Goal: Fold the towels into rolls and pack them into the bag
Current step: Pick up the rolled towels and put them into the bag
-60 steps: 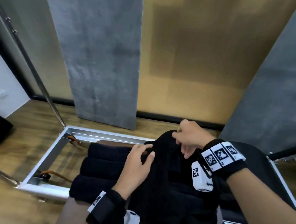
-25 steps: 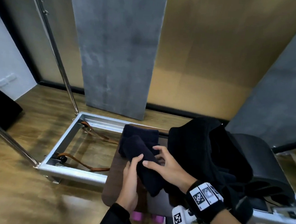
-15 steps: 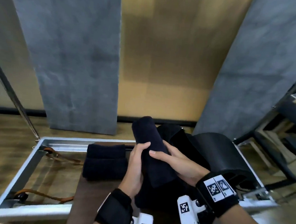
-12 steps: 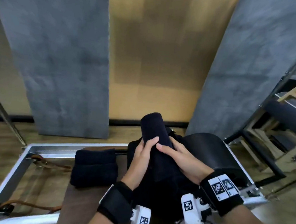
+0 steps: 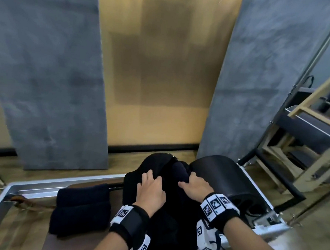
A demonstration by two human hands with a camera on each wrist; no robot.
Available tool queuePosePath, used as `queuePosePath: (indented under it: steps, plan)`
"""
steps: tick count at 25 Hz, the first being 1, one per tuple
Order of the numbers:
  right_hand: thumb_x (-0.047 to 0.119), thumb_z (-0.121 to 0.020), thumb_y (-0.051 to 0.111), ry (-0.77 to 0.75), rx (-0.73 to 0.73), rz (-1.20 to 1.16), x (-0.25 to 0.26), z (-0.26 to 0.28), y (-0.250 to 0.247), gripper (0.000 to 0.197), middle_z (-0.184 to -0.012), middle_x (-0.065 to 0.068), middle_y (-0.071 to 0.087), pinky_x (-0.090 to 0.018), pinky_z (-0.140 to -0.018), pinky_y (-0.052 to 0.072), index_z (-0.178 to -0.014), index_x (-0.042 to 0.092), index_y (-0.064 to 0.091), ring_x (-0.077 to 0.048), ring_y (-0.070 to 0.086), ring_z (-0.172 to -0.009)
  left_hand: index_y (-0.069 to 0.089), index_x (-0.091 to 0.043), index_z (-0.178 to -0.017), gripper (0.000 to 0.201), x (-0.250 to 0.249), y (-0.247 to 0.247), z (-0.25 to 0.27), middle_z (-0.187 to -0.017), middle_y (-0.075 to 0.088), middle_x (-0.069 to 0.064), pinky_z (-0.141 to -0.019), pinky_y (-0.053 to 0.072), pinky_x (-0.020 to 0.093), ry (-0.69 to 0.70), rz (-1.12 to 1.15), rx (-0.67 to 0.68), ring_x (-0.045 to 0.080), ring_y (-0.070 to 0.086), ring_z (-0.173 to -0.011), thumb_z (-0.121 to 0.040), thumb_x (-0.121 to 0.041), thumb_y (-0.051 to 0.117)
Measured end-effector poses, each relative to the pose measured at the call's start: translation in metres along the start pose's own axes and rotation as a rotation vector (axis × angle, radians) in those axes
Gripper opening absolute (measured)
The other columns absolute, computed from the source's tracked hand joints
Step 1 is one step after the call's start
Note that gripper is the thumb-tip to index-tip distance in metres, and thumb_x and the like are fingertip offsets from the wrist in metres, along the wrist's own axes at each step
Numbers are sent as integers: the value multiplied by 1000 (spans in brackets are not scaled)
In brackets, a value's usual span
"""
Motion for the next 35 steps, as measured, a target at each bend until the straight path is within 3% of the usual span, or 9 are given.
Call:
queuePosePath:
  steps: [4,8,11,16,20,22,29,32,35]
  plan:
    - [46,-102,52,-7,-69,121,18,-14,7,53,-137,-16,61,-44,-94,48,-139,11,37,-39,60,-124,29,-17,-163,74,-3,-1,-19,-160,22,9,-108,45,43,-28,-45,-12,32,25,-148,-96,-13,61]
    - [39,-100,54,-61,17,-26,29,-33,21,61,-139,-16,57,-43,-100,48,-147,12,27,-39,59,-126,40,-31,-157,66,-10,-7,-38,-150,26,10,-100,47,43,-69,-129,13,32,29,-142,-96,-18,59]
    - [37,-99,55,-52,40,-64,23,-47,25,70,-139,-14,58,-41,-98,50,-154,14,19,-36,61,-123,34,-25,-160,67,-15,-11,-51,-155,23,10,-104,46,44,-119,-163,40,32,29,-144,-98,-20,59]
    - [23,-99,59,80,-57,197,17,-59,27,92,-169,-14,20,-41,-103,48,-165,19,-5,-32,50,-139,12,-18,-167,84,-16,-11,-58,-166,9,8,-100,52,43,-155,-100,-4,33,34,-142,-98,-8,59]
    - [21,-99,58,-18,166,228,46,-67,35,93,-166,-13,24,-52,-111,42,-165,36,-6,-39,38,-147,3,-25,-168,88,-18,-8,-62,-161,12,10,-96,51,44,-137,-25,11,36,41,-134,-100,-7,55]
    - [20,-99,55,-88,215,223,47,-74,32,90,-168,-12,24,-51,-115,42,-165,39,-3,-41,39,-147,-1,-26,-168,90,-15,-8,-62,-160,13,9,-94,51,44,-135,-5,-2,36,42,-133,-100,-8,55]
    - [22,-103,51,-23,-27,4,29,-100,14,74,-165,-13,32,-48,-114,41,-165,20,11,-39,42,-146,2,-36,-165,100,-19,-7,-49,-161,11,7,-89,54,45,-45,-23,6,35,41,-131,-91,-6,62]
    - [25,-108,43,-104,-64,11,27,-97,37,74,-170,-20,20,-44,-120,31,-167,17,-2,-38,29,-154,-3,-34,-166,106,-22,-3,-39,-166,2,8,-91,52,44,-55,-47,88,37,35,-138,-90,-11,67]
    - [22,-110,43,-110,41,-13,21,-95,56,82,-170,-29,2,-42,-114,37,-164,16,-19,-42,32,-152,-3,-34,-167,108,-21,7,-26,-172,-17,7,-95,51,44,-49,-77,188,38,26,-146,-89,-8,67]
Point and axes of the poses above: each hand's wrist, its own z-axis away from the middle knuckle, its own y-axis out of the palm, x = y × z, the point moved 3 cm from there along -z, towards the middle knuckle
